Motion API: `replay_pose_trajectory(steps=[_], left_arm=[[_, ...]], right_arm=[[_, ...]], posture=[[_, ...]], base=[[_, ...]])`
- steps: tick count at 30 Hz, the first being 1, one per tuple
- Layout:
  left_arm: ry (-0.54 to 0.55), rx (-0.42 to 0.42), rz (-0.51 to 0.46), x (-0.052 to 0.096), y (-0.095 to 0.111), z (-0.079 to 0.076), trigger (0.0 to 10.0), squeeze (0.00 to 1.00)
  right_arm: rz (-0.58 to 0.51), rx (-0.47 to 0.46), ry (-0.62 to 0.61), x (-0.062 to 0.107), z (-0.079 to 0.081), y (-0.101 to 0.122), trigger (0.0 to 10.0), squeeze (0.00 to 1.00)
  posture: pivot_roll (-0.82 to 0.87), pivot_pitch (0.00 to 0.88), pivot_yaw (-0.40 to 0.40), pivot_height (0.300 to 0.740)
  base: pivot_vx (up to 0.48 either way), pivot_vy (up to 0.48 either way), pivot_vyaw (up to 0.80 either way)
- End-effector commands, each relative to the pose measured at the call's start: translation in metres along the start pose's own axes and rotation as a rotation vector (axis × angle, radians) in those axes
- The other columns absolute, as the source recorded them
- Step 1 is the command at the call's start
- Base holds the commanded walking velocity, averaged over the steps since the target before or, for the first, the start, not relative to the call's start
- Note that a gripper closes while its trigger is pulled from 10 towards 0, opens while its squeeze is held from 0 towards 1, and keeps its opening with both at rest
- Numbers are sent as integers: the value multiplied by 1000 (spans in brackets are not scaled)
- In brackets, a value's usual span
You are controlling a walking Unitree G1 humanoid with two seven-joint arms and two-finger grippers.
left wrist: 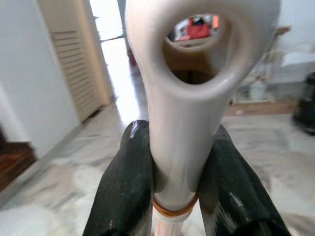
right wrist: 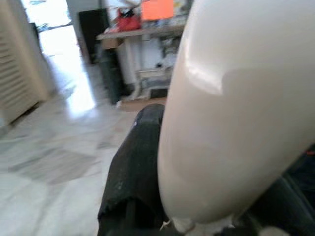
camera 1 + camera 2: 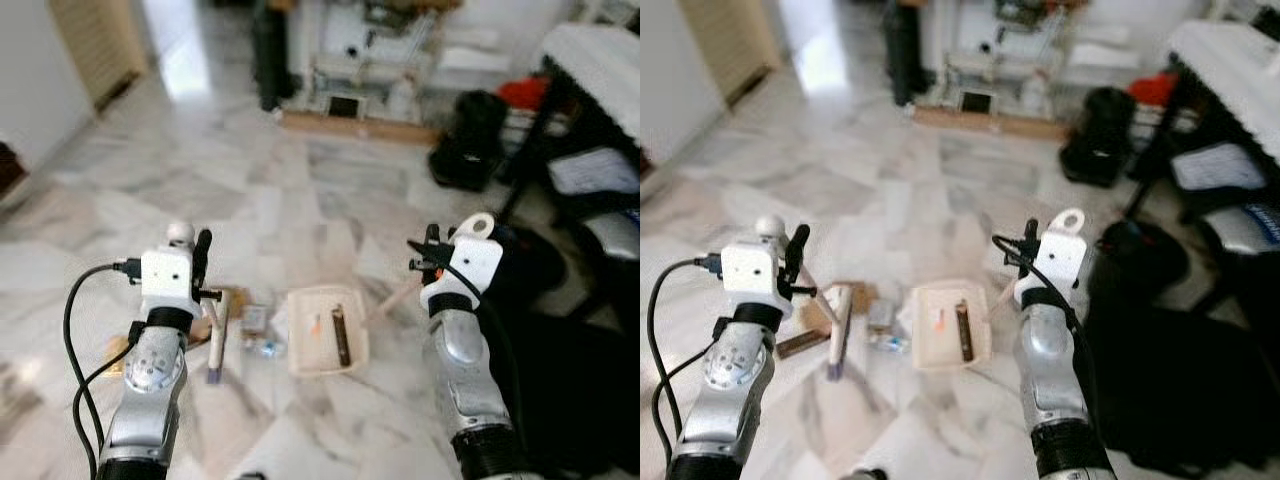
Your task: Sweep floor
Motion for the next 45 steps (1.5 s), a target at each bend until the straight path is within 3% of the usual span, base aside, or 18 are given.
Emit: replay_pose_trajectory(steps=[1, 26, 39, 45], left_arm=[[-15, -1, -56, -4, 14, -5, 10000, 0], [-10, -17, -17, -2, 6, -2, 10000, 0], [-4, -26, -7, 0, 4, 1, 10000, 0], [-1, -29, -7, 1, 5, 2, 10000, 0]], right_arm=[[-61, -6, -14, -3, -4, 18, 10000, 0], [-25, -15, 2, -2, 2, 12, 10000, 0], [75, -127, -21, -1, 2, -5, 10000, 0], [172, -220, -67, 1, -4, -23, 10000, 0]], posture=[[1, 36, -58, 740], [0, 68, -53, 740], [4, 77, -50, 740], [6, 73, -50, 740]], base=[[0, 0, 800], [0, 0, 800], [0, 0, 547], [0, 0, 0]])
Point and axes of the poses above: a point about 5 cm out from each wrist's last joint towards the gripper, its own x axis pointing back from the gripper into the wrist, its own y axis along the axis of the wrist's last joint, z = x × y, the point moved 6 cm from there along -x, pointing out of the wrist towards the gripper, and after that the axes turned 8 degrees about x, right-handed, at the moved point
